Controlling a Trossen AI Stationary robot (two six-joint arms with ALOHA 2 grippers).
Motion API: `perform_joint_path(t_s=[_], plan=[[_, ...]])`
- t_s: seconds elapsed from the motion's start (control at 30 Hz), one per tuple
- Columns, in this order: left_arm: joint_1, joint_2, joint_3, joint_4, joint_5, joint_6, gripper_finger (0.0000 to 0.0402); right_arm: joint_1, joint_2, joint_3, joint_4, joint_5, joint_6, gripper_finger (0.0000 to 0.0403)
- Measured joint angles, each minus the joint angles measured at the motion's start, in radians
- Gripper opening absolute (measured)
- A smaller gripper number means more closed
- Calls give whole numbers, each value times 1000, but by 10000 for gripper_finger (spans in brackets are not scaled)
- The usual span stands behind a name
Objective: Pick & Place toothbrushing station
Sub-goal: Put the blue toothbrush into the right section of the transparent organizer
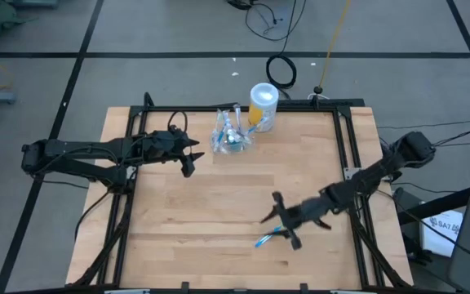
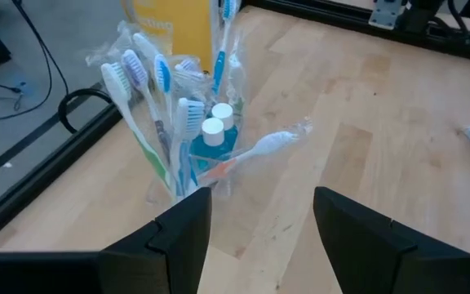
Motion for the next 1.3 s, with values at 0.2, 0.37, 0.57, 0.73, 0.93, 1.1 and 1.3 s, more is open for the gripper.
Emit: perform_joint_path(t_s=[0.2,0.37,0.57,0.73,0.93,1.1,1.3], plan=[[0,0,0,1,-1,-13,223,79,46,4,-331,116,88,174],[0,0,0,1,-1,-13,223,78,71,4,-528,112,223,174],[0,0,0,0,-1,-12,223,78,71,-19,-572,107,215,173],[0,0,0,0,-1,-15,223,78,71,-93,-539,108,215,173],[0,0,0,0,-1,-15,223,78,67,-167,-458,114,212,146],[0,0,0,0,-1,-8,223,77,68,-191,-401,110,167,81],[0,0,0,1,-1,-6,223,46,59,-193,-366,98,120,12]])
